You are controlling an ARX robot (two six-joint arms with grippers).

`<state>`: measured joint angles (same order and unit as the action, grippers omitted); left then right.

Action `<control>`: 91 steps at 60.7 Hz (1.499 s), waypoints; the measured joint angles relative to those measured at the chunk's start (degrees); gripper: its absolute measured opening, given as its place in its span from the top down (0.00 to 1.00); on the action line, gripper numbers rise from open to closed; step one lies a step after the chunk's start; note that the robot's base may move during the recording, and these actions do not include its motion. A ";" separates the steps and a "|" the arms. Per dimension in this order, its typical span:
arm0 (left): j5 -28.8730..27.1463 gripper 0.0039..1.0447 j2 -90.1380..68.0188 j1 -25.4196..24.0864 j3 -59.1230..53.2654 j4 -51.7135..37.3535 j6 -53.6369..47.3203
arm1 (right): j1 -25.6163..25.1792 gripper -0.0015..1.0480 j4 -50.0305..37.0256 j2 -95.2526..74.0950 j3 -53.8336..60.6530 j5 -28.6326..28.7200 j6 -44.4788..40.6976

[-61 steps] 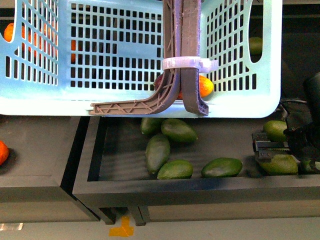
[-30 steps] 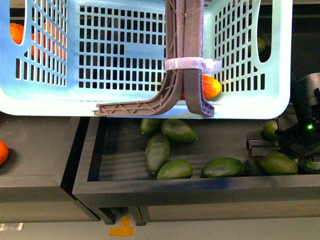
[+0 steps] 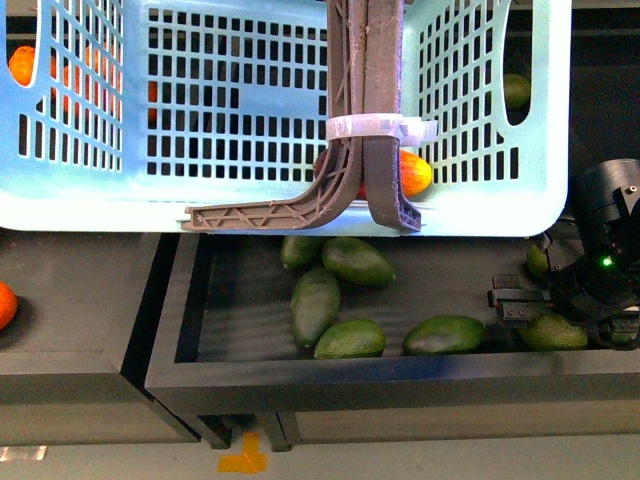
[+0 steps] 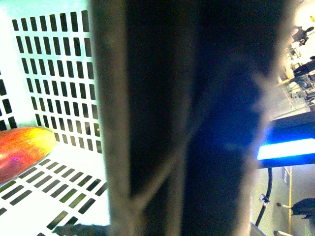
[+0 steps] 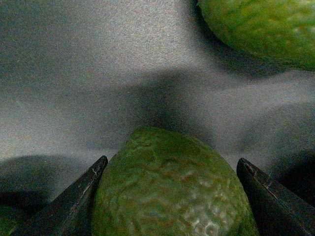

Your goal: Pick mango and avocado into basket

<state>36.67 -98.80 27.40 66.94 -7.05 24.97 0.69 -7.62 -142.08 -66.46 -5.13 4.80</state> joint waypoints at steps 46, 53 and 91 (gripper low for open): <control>0.02 0.90 0.00 0.02 0.00 0.00 0.04 | -5.60 0.33 -3.69 54.73 12.55 7.45 9.09; -0.02 0.90 0.00 0.00 0.00 0.00 0.02 | -1.01 0.33 -0.26 63.69 12.61 9.75 11.30; 0.04 0.90 0.00 0.00 0.00 0.00 0.09 | 17.31 0.21 -4.81 58.51 15.67 4.42 17.84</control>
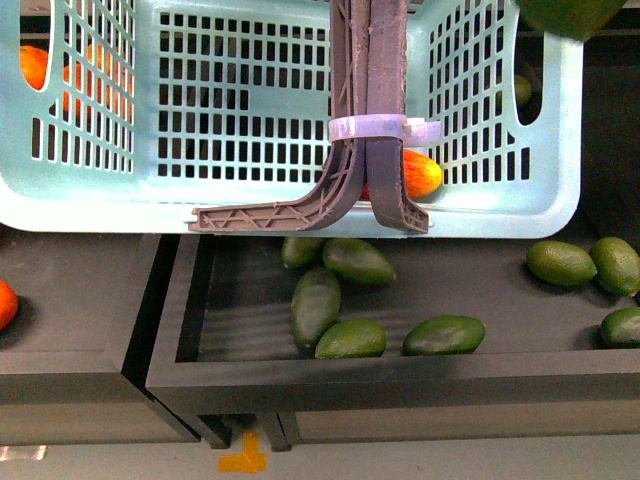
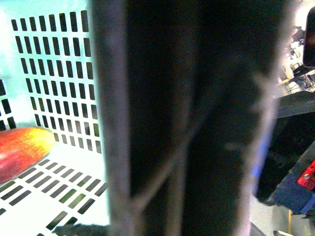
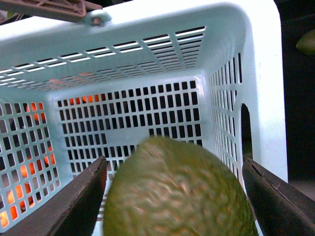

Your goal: Pick mango and avocado into basket

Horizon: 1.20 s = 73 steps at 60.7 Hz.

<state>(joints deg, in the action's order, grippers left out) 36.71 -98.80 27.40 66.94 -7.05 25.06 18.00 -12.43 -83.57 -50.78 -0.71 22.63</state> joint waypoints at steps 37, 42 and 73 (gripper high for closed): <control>-0.33 0.90 -0.02 -0.13 -0.02 0.11 0.02 | -7.67 0.17 -8.11 26.97 21.62 -8.17 -15.54; 0.02 0.90 -0.02 -0.04 -0.02 0.11 0.09 | -8.59 0.30 -17.55 29.77 27.76 -8.28 -18.84; -0.22 0.90 -0.02 -0.04 -0.02 0.11 0.09 | -17.70 0.98 -18.51 44.89 43.52 0.31 -22.43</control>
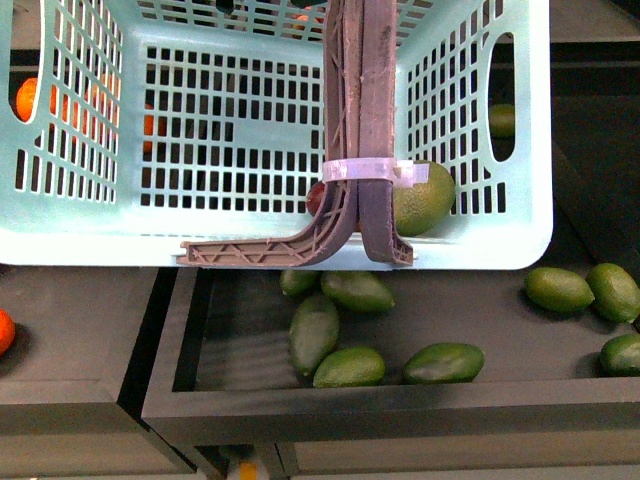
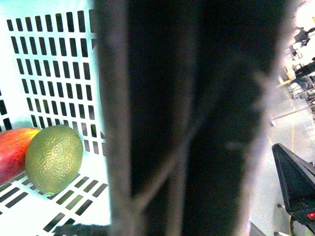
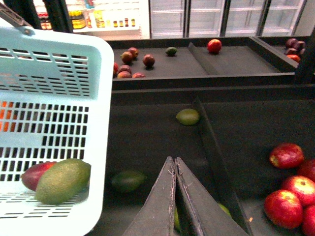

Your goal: Pick mango and avocado into basket

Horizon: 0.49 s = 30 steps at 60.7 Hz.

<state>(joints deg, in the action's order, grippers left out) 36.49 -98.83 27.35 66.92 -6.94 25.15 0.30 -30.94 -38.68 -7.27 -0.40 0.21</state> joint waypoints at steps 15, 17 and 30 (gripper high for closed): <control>0.04 0.90 0.00 0.00 0.00 0.00 -0.02 | -0.09 0.98 4.37 7.80 3.43 0.28 -0.02; -0.07 0.90 0.00 0.00 0.00 0.00 -0.04 | -0.09 0.98 4.90 8.57 3.67 0.28 -0.02; -0.07 0.90 0.00 0.00 0.00 0.00 -0.04 | -0.09 0.98 8.76 14.08 5.40 0.26 -0.02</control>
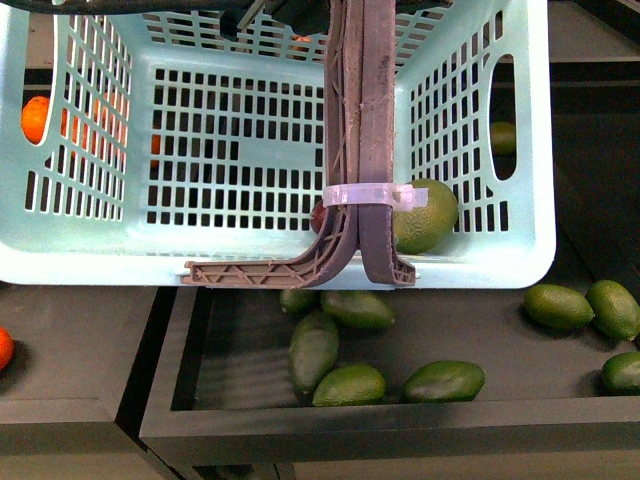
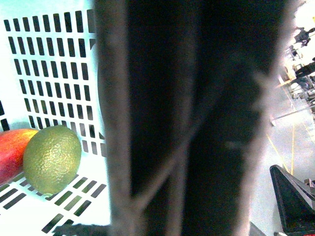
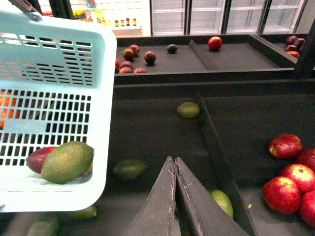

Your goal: Pick mango and avocado into basket

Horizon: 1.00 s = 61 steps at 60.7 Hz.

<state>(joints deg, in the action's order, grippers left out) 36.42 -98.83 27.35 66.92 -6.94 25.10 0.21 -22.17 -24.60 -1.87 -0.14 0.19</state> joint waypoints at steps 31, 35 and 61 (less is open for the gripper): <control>0.02 0.90 0.00 0.00 0.00 0.00 0.02 | -0.02 0.98 7.21 9.68 0.87 0.07 0.00; 0.02 0.90 0.00 0.00 0.00 0.00 -0.02 | -0.02 0.98 8.28 10.71 0.87 0.07 -0.02; -0.02 0.90 0.00 -0.02 0.00 0.00 0.02 | -0.02 0.98 21.68 23.50 0.87 0.09 -0.02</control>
<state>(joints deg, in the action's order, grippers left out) 36.40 -98.83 27.33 66.92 -6.94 25.12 0.19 -0.49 -1.10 -0.99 -0.05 0.16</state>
